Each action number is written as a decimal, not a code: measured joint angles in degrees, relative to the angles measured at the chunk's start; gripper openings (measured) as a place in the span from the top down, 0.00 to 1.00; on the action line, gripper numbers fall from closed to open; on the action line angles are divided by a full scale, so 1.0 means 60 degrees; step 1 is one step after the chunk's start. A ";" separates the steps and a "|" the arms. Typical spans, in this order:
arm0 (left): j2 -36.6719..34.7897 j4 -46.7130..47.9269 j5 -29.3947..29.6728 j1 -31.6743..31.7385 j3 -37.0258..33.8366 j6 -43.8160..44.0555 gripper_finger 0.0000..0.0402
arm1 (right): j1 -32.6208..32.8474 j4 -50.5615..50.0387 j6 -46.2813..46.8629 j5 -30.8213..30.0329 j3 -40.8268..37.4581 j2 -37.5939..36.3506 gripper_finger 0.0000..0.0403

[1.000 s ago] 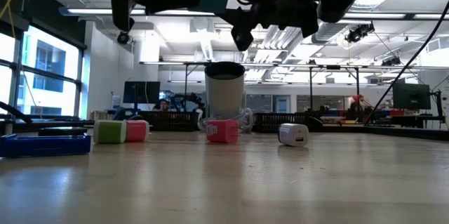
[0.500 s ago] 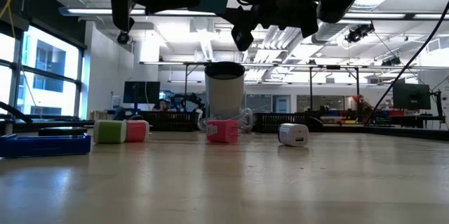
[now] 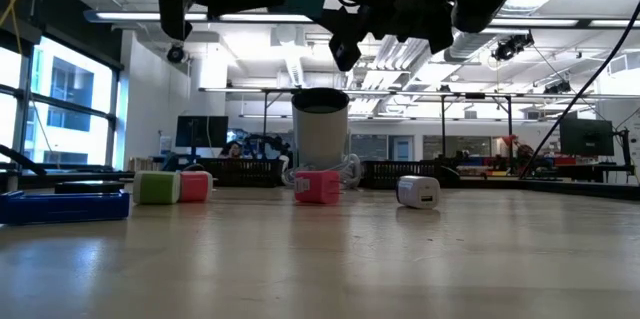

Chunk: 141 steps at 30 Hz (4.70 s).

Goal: Pick & Place Office items
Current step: Put the light blue digital clock into the right black basket

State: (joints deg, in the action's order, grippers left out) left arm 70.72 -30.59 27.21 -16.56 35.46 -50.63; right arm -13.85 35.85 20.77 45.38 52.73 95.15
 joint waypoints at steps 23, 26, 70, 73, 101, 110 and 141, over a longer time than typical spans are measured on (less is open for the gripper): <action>0.0007 -0.0277 0.0308 -0.0342 0.0000 0.0197 0.82 | 0.0007 0.0081 -0.0032 0.0153 0.0018 0.0000 0.65; 0.0007 -0.0281 0.0312 -0.0346 0.0000 0.0197 0.82 | 0.0004 0.0081 -0.0029 0.0166 0.0018 0.0000 0.65; -0.0007 -0.0991 0.5038 -0.2046 0.0007 0.1282 0.52 | -0.2680 -0.1493 -0.1618 0.0873 0.0000 -0.0186 0.66; -0.0007 -0.0794 0.5086 -0.2047 0.0007 0.1473 0.52 | -0.2845 -0.2036 -0.2090 0.0554 0.0000 -0.0211 0.66; -0.0011 0.0366 0.5495 -0.2040 0.0000 0.2840 0.52 | -0.3569 -0.6211 -0.4756 -0.2523 0.0004 -0.0900 0.66; -0.0015 0.1106 0.5503 -0.2040 0.0000 0.3610 0.52 | -0.4133 -0.6197 -0.4792 -0.2745 -0.0636 -0.1959 0.66; -0.0022 0.1169 0.5383 -0.2040 0.0000 0.3957 0.52 | -0.5060 0.0417 -0.3456 -0.5384 -0.3727 -0.1125 0.66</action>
State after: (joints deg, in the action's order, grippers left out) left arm 70.59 -23.57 59.51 -28.80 35.46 -26.89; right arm -44.21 38.35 0.04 13.08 30.37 88.41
